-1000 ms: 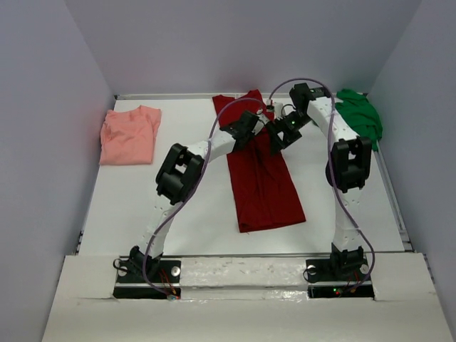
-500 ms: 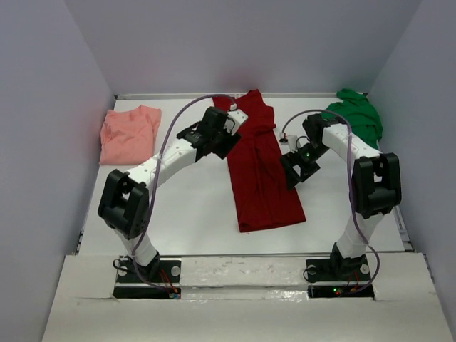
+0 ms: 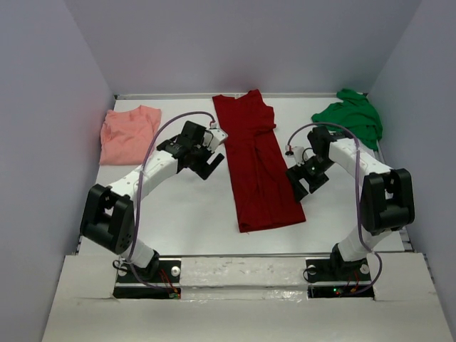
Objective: Fold and stack the t-shirts
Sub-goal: Fold the tshirt
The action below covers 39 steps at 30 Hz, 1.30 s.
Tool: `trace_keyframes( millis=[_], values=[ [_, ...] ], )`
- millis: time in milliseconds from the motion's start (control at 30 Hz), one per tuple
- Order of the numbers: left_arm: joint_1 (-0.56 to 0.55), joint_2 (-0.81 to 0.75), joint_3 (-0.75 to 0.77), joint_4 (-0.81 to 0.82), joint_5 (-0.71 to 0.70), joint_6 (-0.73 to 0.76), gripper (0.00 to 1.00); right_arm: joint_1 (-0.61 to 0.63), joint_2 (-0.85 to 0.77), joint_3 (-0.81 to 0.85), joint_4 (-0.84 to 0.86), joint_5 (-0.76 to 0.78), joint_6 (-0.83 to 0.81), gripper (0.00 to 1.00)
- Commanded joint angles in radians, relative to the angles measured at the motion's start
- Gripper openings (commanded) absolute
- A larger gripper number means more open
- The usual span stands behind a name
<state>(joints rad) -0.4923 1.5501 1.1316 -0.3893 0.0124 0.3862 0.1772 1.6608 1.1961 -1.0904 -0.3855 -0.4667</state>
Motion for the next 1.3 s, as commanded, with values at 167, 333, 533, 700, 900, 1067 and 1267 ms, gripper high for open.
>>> trace_keyframes(
  millis=[167,333,533,700,900,1067,1267],
  values=[
    [-0.006,-0.128,-0.001,-0.186,0.377,0.071,0.99,-0.005,-0.047,-0.069,0.023,0.066,-0.001,0.86],
    [-0.048,-0.087,-0.006,-0.316,0.482,0.143,0.97,-0.005,-0.016,-0.067,0.030,0.037,0.023,0.83],
    [-0.106,-0.065,-0.056,-0.289,0.492,0.135,0.98,-0.005,0.028,-0.055,0.044,0.001,0.056,0.79],
    [-0.235,0.016,-0.053,-0.247,0.524,0.123,0.98,-0.005,0.066,-0.049,0.052,-0.027,0.071,0.77],
    [-0.308,0.116,-0.026,-0.169,0.569,0.111,0.95,-0.005,0.106,-0.047,0.064,-0.036,0.094,0.74],
    [-0.333,0.215,-0.001,-0.138,0.566,0.103,0.86,-0.005,0.123,-0.047,0.070,-0.030,0.109,0.72],
    [-0.354,0.235,-0.023,-0.120,0.592,0.072,0.79,-0.005,0.122,-0.047,0.073,-0.027,0.114,0.72]
  ],
)
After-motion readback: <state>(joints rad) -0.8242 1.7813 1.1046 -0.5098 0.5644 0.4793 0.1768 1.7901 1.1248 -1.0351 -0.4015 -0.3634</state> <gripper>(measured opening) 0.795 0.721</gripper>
